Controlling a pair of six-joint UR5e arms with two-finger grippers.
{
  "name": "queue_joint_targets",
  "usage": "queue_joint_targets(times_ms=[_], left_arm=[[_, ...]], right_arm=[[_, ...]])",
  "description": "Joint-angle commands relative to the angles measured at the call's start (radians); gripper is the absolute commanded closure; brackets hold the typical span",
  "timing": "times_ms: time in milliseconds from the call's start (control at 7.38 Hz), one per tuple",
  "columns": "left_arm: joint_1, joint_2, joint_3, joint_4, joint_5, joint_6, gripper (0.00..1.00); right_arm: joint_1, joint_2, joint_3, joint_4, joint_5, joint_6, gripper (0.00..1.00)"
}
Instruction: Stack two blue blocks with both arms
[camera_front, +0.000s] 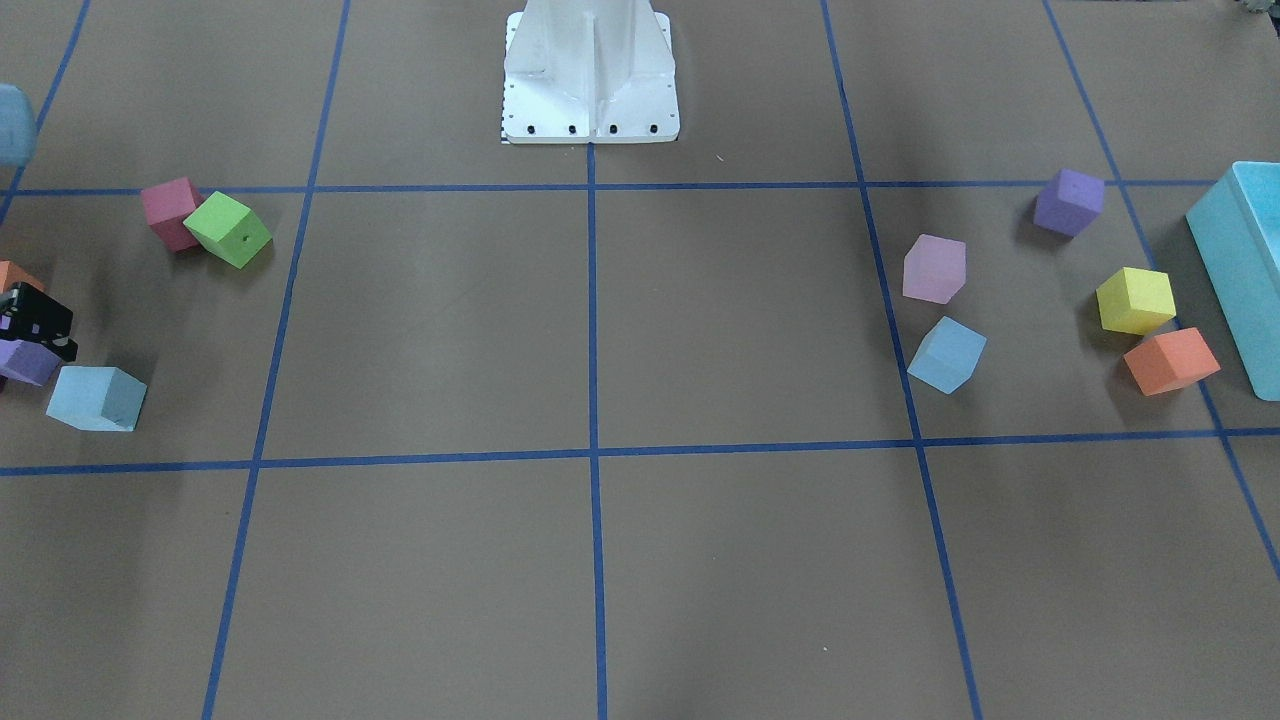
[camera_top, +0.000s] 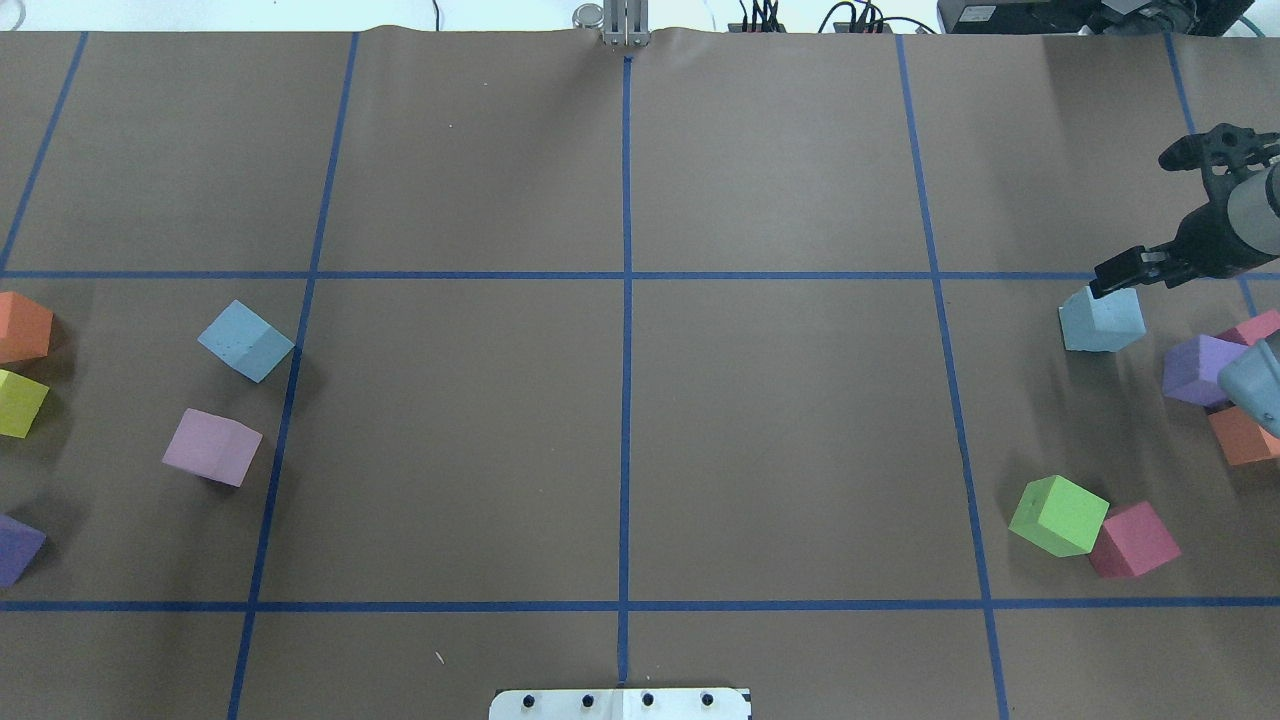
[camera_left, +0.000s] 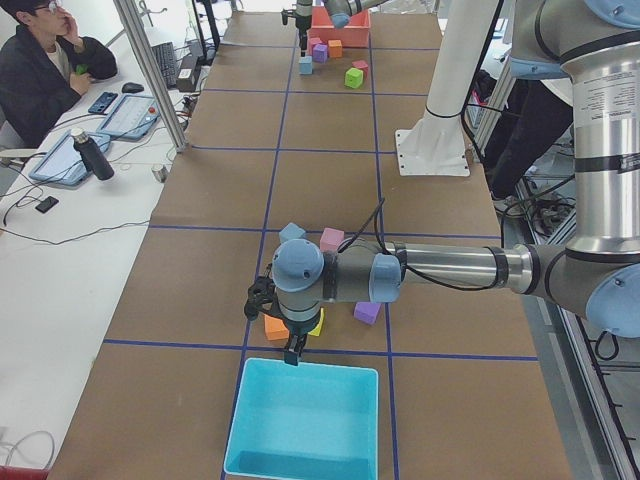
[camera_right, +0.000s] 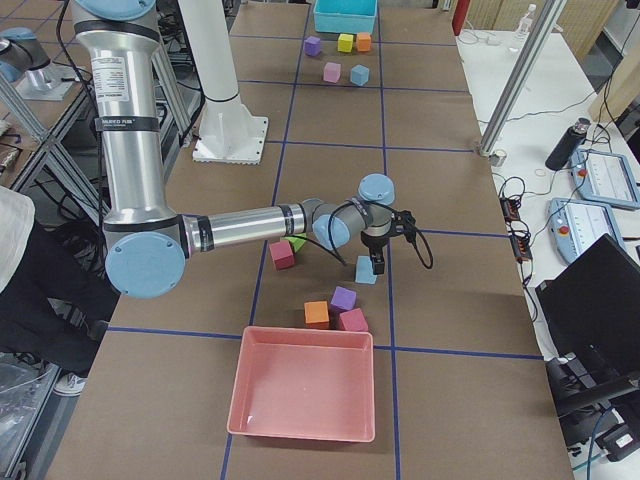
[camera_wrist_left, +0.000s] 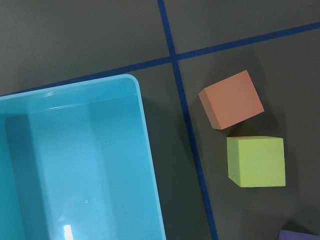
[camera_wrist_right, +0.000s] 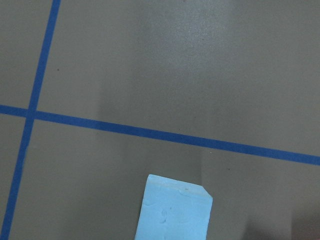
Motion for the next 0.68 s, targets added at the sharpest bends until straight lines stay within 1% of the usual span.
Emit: queue_joint_targets(times_ms=[0,135,406,542], left_arm=[[0.001,-0.001,-0.001,0.000,0.000,0.002,0.01],[0.001,-0.003,-0.001,0.000,0.000,0.000,0.01],[0.001,-0.001,-0.002,0.000,-0.002,0.000,0.01],[0.001,-0.003,-0.002,0.000,-0.002,0.000,0.01]], right_arm=[[-0.038,0.010,-0.066,0.078,-0.050,0.063,0.00],[-0.043,0.008,-0.069,0.078,-0.052,0.065,0.00],[-0.082,0.007,-0.092,0.078,-0.104,0.091,0.00],[-0.095,0.004,-0.101,0.079,-0.115,0.091,0.02]])
